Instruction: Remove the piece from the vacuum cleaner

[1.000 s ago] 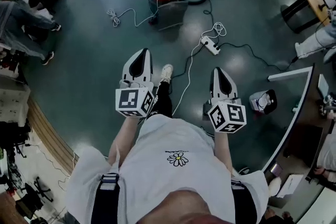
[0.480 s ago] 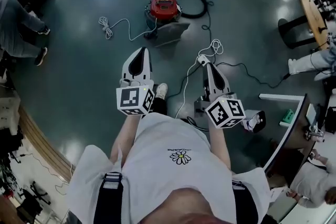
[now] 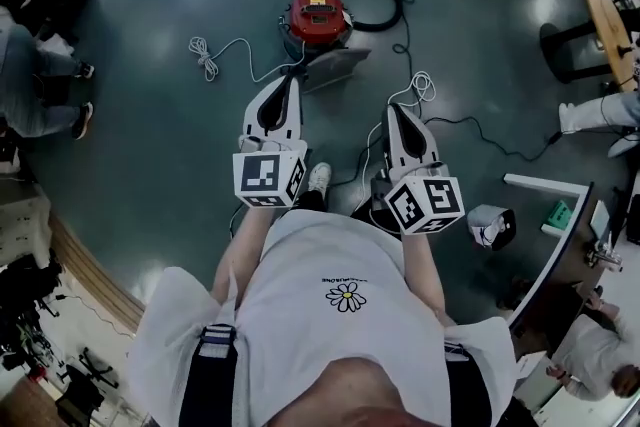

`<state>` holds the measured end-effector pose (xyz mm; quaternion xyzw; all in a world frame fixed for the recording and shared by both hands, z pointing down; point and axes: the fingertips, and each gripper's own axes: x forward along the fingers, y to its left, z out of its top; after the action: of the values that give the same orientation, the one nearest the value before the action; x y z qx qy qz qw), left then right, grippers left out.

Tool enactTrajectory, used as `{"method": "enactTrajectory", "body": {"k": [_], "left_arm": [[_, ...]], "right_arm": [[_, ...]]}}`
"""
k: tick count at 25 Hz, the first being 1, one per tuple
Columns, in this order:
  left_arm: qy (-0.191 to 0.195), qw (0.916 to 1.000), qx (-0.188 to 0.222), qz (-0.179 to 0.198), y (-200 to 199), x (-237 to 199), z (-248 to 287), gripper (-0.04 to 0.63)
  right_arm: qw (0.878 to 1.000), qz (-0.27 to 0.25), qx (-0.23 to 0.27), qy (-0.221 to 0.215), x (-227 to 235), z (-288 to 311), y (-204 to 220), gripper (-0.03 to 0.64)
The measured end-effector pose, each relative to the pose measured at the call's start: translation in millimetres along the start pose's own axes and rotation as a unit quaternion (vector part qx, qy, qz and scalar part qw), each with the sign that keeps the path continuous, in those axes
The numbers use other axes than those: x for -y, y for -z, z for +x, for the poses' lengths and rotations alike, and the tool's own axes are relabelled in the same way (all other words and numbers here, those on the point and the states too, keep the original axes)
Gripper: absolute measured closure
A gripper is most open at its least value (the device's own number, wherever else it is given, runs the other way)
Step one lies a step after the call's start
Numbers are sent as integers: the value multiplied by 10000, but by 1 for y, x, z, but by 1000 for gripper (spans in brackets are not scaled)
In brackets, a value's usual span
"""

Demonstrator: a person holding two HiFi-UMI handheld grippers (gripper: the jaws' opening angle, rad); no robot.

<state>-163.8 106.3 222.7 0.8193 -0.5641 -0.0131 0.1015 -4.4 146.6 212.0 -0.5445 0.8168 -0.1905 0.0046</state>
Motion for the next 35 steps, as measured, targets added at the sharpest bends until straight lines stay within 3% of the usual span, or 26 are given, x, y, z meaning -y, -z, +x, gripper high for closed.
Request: {"method": "enactTrajectory", "body": {"k": [4,9,12,15,19,22,25,26,30,32,35], "left_arm": [[-80,9999,103,79,-6,-2,14,594],[-648,9979,5,26,5,-19,44,594],[-843,9959,-155,282,6,-20,71,594],[-946,9929,-242,684,-2,-30,101,594],[-1142,9917,-198,550,-10,-44,133,594],[-1044,9936,-127,409,-13,-36,168,594],[-702,9974,41,-164,-13,-17,201,594],[-617,9979,67,-186,-15,-10,211,594],[-418,9989,226,9,-31,2,240,594],[-336,9990,262,137,-40,2,252,594],[-18,9964,-152,836,-38,1,278,594]], "right_arm": [[9998,-93,-21,-179,16,26,-2,603],[9998,3,100,-194,58,65,-7,603],[9994,60,12,-353,88,92,-13,603],[9983,-96,68,-570,111,121,-24,603],[9939,-228,319,-1030,128,141,-52,603],[9928,-158,576,-1033,150,159,-76,603],[9936,-94,507,-1006,168,180,-86,597],[9932,-92,453,-1067,169,187,-89,540],[9891,-209,386,-1403,162,212,-104,454],[9873,-357,366,-1501,158,222,-112,451],[9737,-1046,-88,-2023,141,235,-107,451]]}}
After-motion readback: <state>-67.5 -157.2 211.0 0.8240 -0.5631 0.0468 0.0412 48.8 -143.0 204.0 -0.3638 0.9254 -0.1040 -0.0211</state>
